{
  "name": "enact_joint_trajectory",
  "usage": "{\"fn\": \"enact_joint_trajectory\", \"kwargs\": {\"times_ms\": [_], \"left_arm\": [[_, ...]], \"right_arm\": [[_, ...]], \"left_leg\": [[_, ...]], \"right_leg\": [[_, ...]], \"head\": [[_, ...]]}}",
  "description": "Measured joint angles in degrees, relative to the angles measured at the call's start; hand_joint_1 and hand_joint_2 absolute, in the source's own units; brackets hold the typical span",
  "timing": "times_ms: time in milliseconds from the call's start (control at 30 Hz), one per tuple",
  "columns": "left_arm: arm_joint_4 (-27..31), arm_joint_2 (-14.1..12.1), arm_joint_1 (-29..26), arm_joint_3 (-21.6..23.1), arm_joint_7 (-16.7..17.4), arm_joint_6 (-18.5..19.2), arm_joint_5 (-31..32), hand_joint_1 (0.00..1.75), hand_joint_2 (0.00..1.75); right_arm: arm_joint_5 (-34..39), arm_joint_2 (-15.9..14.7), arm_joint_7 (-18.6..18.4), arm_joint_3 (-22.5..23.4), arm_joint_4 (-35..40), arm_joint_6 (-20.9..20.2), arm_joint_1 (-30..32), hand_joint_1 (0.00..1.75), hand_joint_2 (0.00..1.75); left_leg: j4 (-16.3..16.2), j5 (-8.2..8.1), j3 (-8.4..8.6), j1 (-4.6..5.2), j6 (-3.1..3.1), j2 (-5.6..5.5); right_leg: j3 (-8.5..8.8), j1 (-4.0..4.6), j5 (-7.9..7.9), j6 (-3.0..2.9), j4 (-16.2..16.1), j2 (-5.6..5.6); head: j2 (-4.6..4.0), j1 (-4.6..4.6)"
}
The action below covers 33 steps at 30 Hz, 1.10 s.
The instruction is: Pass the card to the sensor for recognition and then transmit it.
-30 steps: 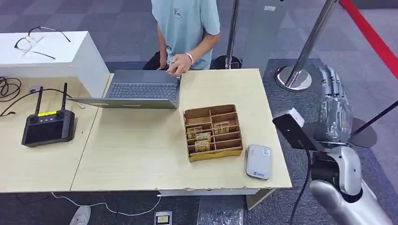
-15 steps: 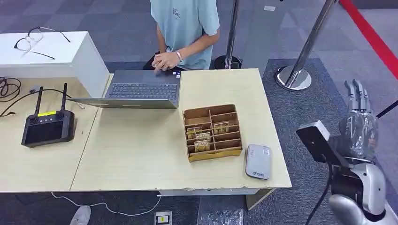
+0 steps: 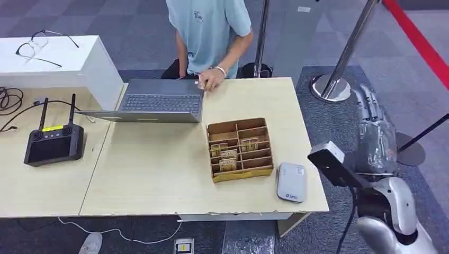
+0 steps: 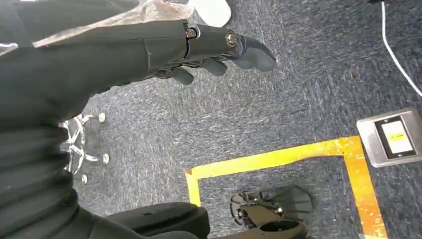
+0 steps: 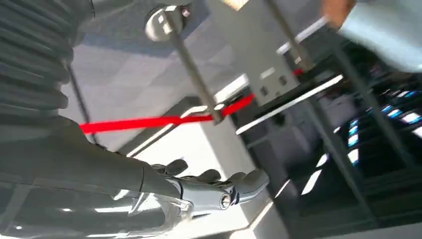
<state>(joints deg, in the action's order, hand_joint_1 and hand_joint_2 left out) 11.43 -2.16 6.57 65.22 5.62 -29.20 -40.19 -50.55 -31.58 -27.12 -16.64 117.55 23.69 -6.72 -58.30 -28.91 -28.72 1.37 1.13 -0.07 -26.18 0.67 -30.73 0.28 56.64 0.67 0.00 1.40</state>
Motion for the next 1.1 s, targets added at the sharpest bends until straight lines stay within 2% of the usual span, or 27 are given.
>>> {"fn": "enact_joint_trajectory", "kwargs": {"times_ms": [200,433,667,900,933,967,1033,1067,1100], "left_arm": [[0.0,0.02,0.29,0.04,0.33,0.96,1.66,0.0,1.75],[0.02,0.02,0.53,0.24,-0.24,1.03,3.08,0.0,1.75],[0.04,0.02,0.61,0.7,-0.13,1.42,4.13,0.0,1.75],[0.07,0.07,0.58,1.55,0.52,1.99,4.57,0.0,1.75],[0.07,0.07,0.58,1.62,0.59,1.99,4.61,0.0,1.75],[0.07,0.07,0.57,1.64,0.72,2.01,4.63,0.0,1.75],[0.07,0.07,0.56,1.68,0.74,1.99,4.63,0.0,1.75],[0.07,0.07,0.56,1.7,0.74,1.99,4.63,0.0,1.75],[0.07,0.07,0.56,1.7,0.74,1.99,4.63,0.0,1.75]], "right_arm": [[5.72,2.71,3.8,-6.98,-4.87,-4.89,-5.58,0.0,1.75],[7.82,6.12,4.35,-16.54,-13.59,-12.69,-14.68,0.0,1.75],[8.85,8.92,4.5,-22.88,-21.29,-15.45,-21.68,0.0,1.75],[8.96,10.75,4.46,-26.55,-27.78,-16.11,-26.26,0.02,1.75],[9.0,10.91,4.39,-26.97,-28.61,-15.95,-26.67,0.3,1.75],[9.05,11.08,4.3,-27.3,-29.27,-15.84,-27.02,0.38,1.75],[9.2,11.36,4.04,-27.86,-30.73,-15.52,-27.66,0.82,1.75],[9.42,11.54,4.0,-28.17,-31.38,-15.41,-28.0,1.26,1.75],[9.75,11.56,3.95,-28.41,-31.8,-15.21,-28.21,1.33,1.75]], "left_leg": [[0.01,0.01,-0.02,-0.01,-0.01,0.01],[0.0,0.03,-0.04,-0.01,-0.03,-0.02],[0.0,0.03,-0.06,-0.01,-0.03,-0.02],[-0.01,0.03,-0.05,-0.01,-0.03,-0.03],[-0.01,0.03,-0.06,-0.01,-0.03,-0.03],[-0.01,0.03,-0.06,-0.01,-0.03,-0.03],[-0.01,0.03,-0.06,-0.01,-0.03,-0.03],[-0.01,0.03,-0.05,-0.01,-0.03,-0.03],[-0.01,0.03,-0.06,-0.01,-0.03,-0.03]], "right_leg": [[0.03,0.02,0.0,0.0,0.02,0.01],[0.01,0.03,0.0,0.0,0.05,0.07],[-0.02,0.02,0.0,0.0,0.04,0.07],[-0.02,0.02,0.0,0.0,0.04,0.07],[-0.02,0.02,0.0,0.0,0.04,0.08],[-0.02,0.02,0.0,0.0,0.04,0.08],[-0.02,0.02,0.0,0.0,0.04,0.08],[-0.02,0.02,0.0,0.0,0.04,0.07],[-0.02,0.02,0.0,0.0,0.04,0.08]], "head": [[0.0,0.0],[0.0,0.04],[0.0,0.0],[0.0,0.02],[0.0,0.0],[0.0,0.02],[0.0,0.0],[0.0,0.0],[0.0,0.0]]}}
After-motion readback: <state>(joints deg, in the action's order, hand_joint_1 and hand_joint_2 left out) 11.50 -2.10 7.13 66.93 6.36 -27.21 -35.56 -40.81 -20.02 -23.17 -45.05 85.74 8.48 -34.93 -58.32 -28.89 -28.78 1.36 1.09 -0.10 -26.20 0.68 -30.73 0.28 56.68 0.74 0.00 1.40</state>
